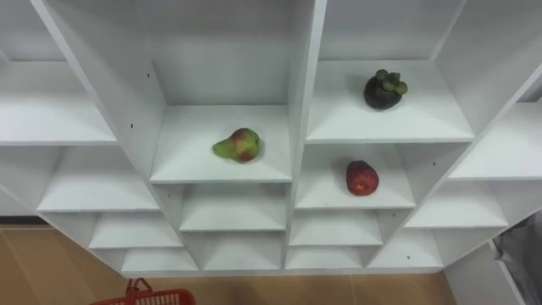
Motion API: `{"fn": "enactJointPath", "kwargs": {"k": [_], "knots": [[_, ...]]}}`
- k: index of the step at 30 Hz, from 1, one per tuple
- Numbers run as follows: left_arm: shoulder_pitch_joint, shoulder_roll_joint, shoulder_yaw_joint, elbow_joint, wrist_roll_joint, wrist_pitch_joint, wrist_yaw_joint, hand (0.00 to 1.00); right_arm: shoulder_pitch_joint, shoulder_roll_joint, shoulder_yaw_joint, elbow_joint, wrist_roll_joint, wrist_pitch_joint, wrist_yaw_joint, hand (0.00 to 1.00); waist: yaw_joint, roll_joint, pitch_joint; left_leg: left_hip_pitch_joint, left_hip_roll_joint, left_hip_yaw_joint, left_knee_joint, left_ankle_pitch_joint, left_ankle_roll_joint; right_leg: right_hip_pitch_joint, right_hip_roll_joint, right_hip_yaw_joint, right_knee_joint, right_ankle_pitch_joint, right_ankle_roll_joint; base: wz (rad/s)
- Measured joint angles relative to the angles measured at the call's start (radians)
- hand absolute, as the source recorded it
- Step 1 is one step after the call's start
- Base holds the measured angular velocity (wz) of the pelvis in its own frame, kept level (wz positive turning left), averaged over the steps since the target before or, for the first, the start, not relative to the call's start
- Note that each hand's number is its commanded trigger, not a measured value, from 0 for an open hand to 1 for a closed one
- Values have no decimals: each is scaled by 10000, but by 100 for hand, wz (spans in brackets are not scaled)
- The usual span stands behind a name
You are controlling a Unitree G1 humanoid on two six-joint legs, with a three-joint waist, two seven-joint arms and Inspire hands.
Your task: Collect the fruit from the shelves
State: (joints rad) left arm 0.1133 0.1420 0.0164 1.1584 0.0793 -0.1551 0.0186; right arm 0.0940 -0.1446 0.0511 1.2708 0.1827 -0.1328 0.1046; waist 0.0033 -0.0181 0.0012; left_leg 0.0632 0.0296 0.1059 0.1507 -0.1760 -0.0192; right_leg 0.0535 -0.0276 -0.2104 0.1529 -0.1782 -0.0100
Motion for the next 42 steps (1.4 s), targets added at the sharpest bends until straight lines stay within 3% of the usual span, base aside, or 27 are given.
{"fn": "enactJointPath", "kwargs": {"k": [19, 27, 32, 42], "knots": [[20, 12, -263, -150, -88, 33, 109, 100, 226, 3, 29, -947, -944, -6, -903, 0, -17, -13, -7, 11, -2, 134, -6, 0, 0, -29, 0, 104, -20, 15, 16, -1], [14, 38, -234, -245, -52, 31, 106, 100, 1010, -5, -68, -3653, -1979, -90, -1335, 0, -240, -67, -37, 23, -2, 162, -7, 0, 0, -39, 1, 189, -13, 37, 14, -2], [71, 76, -280, -560, 38, 61, 94, 100, 2124, -15, -33, -6669, -2655, -59, -1498, 0, -273, -108, -33, 18, -2, 225, -5, 0, 0, -67, -5, 219, 2, 41, 19, -2], [167, 134, -616, -1576, 110, 54, -105, 100, 2533, -5, 338, -9997, -2463, -139, -1808, 0, -277, -2, -1, -96, 42, 393, -54, -42, 66, -346, 58, 442, -1, 144, 34, -6]]}}
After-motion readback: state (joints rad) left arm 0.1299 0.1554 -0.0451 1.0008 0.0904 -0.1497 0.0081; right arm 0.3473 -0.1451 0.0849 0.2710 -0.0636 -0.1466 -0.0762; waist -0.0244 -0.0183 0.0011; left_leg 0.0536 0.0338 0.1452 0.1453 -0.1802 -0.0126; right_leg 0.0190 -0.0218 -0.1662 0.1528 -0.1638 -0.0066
